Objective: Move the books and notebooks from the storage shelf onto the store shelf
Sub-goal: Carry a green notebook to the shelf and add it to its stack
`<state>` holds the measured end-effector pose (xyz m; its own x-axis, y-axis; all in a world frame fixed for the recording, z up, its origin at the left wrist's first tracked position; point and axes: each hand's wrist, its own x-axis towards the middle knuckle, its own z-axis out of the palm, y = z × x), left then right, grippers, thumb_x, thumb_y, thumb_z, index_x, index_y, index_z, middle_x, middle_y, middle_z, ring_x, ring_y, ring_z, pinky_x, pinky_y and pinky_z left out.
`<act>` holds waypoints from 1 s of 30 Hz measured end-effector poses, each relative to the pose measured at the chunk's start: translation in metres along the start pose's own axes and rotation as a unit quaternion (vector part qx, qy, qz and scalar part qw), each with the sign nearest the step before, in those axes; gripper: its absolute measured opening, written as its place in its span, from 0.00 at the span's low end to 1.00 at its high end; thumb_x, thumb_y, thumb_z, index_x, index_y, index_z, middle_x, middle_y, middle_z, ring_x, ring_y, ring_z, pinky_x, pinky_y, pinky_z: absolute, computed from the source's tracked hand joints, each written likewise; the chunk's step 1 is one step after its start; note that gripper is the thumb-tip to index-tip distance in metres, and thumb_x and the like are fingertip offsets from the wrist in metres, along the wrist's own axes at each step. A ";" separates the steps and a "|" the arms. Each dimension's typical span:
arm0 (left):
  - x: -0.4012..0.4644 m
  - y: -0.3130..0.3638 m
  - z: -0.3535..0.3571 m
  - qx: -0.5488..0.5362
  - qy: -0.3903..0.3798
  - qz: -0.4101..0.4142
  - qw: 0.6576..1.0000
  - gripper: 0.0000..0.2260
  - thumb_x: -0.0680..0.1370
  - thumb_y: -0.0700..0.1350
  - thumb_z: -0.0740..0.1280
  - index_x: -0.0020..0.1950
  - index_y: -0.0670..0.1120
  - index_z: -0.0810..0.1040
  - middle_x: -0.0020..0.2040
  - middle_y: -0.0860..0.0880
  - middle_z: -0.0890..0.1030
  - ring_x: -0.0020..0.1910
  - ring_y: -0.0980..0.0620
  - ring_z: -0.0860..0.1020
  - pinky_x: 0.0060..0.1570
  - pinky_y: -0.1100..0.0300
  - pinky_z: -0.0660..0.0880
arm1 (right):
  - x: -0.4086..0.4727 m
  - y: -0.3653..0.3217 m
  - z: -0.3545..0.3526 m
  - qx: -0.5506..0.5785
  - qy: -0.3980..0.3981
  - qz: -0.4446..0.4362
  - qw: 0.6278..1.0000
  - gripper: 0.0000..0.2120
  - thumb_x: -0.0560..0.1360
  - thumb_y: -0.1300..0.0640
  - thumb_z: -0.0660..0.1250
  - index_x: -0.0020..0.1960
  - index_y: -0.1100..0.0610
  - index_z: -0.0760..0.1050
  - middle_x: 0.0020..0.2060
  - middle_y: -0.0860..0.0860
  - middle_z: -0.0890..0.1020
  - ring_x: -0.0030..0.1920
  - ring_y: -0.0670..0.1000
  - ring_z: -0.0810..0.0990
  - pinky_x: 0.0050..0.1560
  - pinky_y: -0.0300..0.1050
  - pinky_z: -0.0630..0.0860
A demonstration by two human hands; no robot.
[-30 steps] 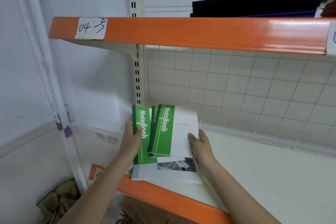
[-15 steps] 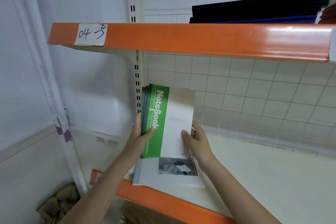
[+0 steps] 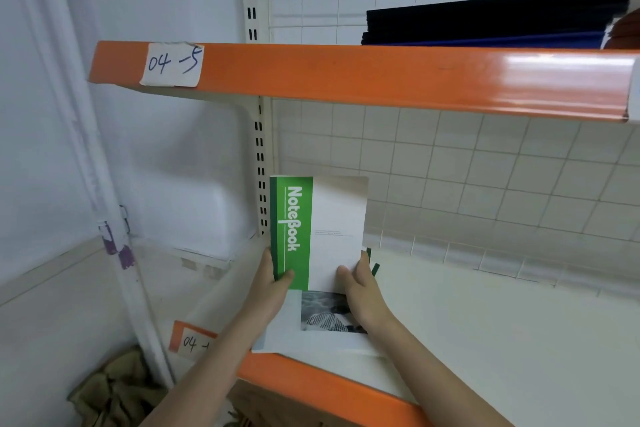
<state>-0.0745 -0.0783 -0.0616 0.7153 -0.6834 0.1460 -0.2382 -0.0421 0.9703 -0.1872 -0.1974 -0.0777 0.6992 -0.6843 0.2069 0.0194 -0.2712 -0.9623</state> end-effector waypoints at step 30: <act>-0.018 0.040 0.152 -0.045 -0.095 -0.057 0.993 0.17 0.75 0.47 0.66 0.63 0.50 0.72 0.59 0.49 0.79 0.54 0.51 0.79 0.58 0.50 0.75 | -0.062 -0.006 -0.146 0.053 0.191 0.098 0.975 0.13 0.79 0.64 0.60 0.62 0.57 0.67 0.43 0.54 0.78 0.28 0.53 0.76 0.27 0.45 0.75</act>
<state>-0.1966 -0.1783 -0.0543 0.5958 -0.8032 0.0035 -0.0968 -0.0675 0.9930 -0.3355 -0.2522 -0.0593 0.3801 -0.9237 0.0483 -0.0007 -0.0526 -0.9986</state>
